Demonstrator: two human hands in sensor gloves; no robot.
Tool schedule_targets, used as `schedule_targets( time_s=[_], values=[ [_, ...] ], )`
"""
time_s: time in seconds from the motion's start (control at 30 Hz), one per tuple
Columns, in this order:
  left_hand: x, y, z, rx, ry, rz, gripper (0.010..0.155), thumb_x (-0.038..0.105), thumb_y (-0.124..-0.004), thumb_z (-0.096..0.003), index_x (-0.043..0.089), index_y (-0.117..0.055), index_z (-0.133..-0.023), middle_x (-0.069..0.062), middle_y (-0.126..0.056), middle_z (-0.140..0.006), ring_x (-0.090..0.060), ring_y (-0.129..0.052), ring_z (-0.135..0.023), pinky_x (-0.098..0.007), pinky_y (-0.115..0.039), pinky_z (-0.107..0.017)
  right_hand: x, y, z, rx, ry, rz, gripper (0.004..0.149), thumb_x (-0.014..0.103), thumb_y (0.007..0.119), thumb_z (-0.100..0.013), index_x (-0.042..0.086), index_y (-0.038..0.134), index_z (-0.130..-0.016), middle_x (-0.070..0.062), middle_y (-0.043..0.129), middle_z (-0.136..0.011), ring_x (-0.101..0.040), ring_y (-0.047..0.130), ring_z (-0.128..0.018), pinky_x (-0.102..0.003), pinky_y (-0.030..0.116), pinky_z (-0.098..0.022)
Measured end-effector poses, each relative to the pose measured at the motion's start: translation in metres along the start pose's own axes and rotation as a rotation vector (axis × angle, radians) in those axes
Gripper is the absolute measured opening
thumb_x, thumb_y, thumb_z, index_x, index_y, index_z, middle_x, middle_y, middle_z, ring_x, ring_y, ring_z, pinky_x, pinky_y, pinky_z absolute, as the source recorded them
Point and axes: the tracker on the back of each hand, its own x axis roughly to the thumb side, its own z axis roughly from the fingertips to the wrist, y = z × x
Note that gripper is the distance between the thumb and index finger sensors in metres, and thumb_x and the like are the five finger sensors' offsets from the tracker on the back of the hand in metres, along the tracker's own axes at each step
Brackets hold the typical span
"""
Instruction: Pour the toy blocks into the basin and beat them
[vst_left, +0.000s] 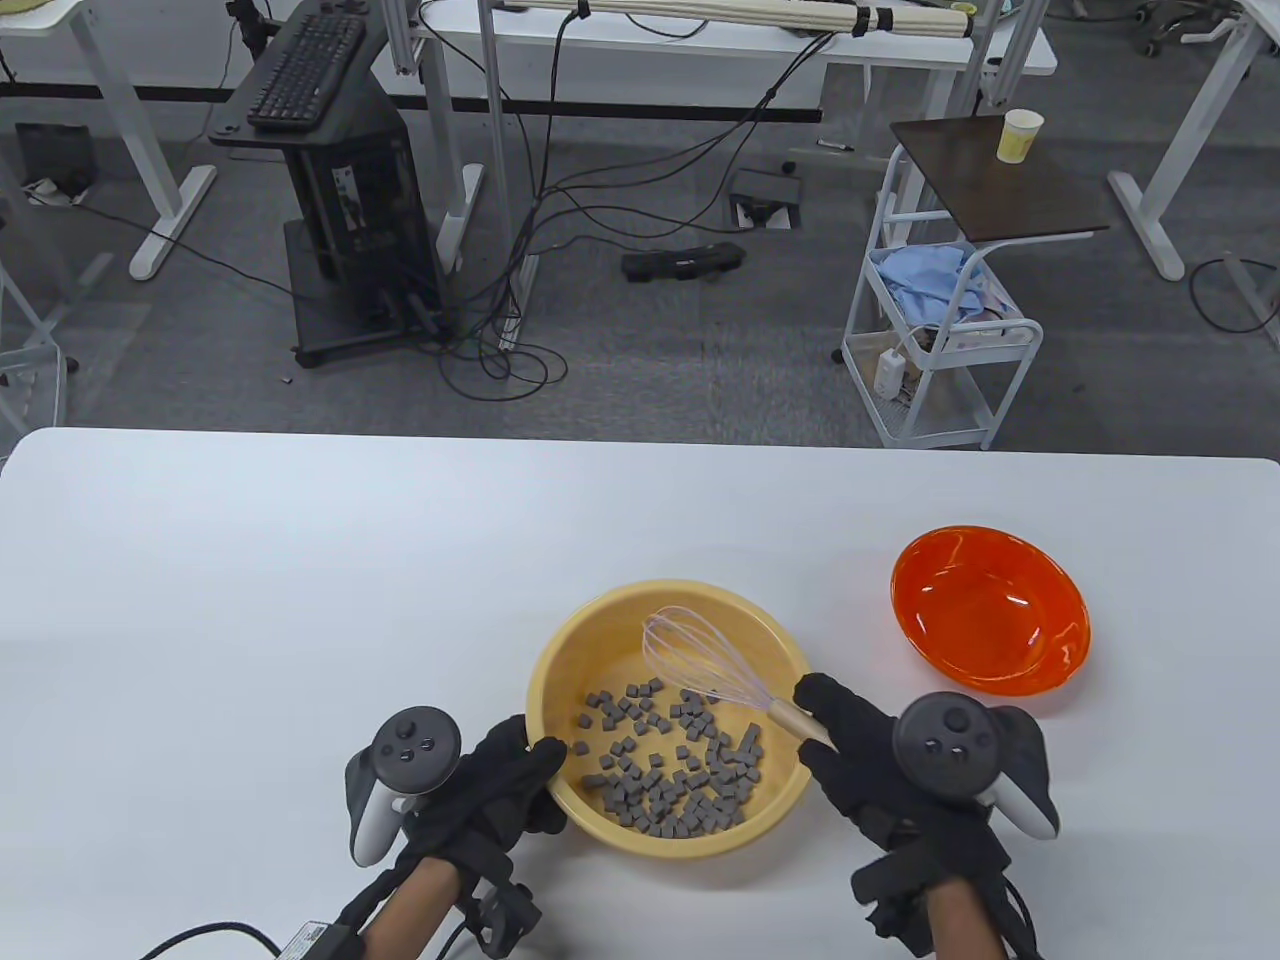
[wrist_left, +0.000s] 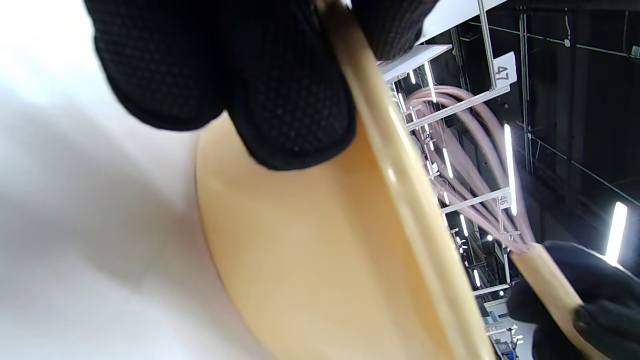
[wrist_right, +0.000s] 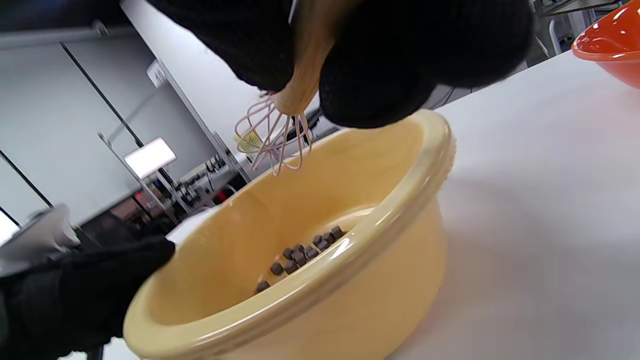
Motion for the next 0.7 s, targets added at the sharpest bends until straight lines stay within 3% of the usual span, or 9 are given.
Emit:
schedule_targets(
  time_s=[0.23, 0.4, 0.57, 0.7],
  values=[
    [-0.002, 0.003, -0.001, -0.015, -0.006, 0.024, 0.064, 0.031, -0.063, -0.0694, -0.021, -0.048, -0.105, -0.014, -0.097, -0.070, -0.008, -0.110, -0.046, -0.041, -0.094, -0.044, 0.039, 0.033, -0.038, 0.031, 0.067, 0.229, 0.050, 0.018, 0.079, -0.067, 0.001, 0.062, -0.110, -0.034, 0.067, -0.104, -0.040, 0.091, -0.055, -0.044, 0.083, -0.040],
    [-0.002, 0.003, -0.001, -0.008, -0.007, 0.026, 0.064, 0.031, -0.064, -0.0692, -0.020, -0.049, -0.104, -0.014, -0.098, -0.069, -0.007, -0.111, -0.045, -0.040, -0.095, -0.043, 0.049, 0.047, -0.044, 0.049, -0.017, 0.193, 0.050, 0.020, 0.081, -0.066, 0.001, 0.064, -0.109, -0.034, 0.071, -0.102, -0.037, 0.093, -0.049, -0.041, 0.085, -0.036],
    [-0.002, 0.003, 0.000, 0.003, -0.009, 0.021, 0.063, 0.031, -0.065, -0.0689, -0.020, -0.051, -0.103, -0.014, -0.098, -0.069, -0.007, -0.111, -0.045, -0.038, -0.096, -0.043, 0.046, 0.035, -0.036, 0.159, -0.066, 0.039, 0.047, 0.021, 0.082, -0.067, 0.000, 0.069, -0.107, -0.034, 0.074, -0.100, -0.034, 0.092, -0.042, -0.040, 0.082, -0.030],
    [-0.001, 0.004, 0.000, 0.004, -0.006, 0.029, 0.063, 0.031, -0.065, -0.0689, -0.020, -0.051, -0.103, -0.014, -0.099, -0.068, -0.008, -0.112, -0.045, -0.038, -0.097, -0.043, 0.039, 0.015, -0.027, 0.139, -0.050, 0.025, 0.041, 0.021, 0.085, -0.066, 0.000, 0.079, -0.101, -0.034, 0.082, -0.094, -0.032, 0.092, -0.035, -0.040, 0.082, -0.024]
  ],
)
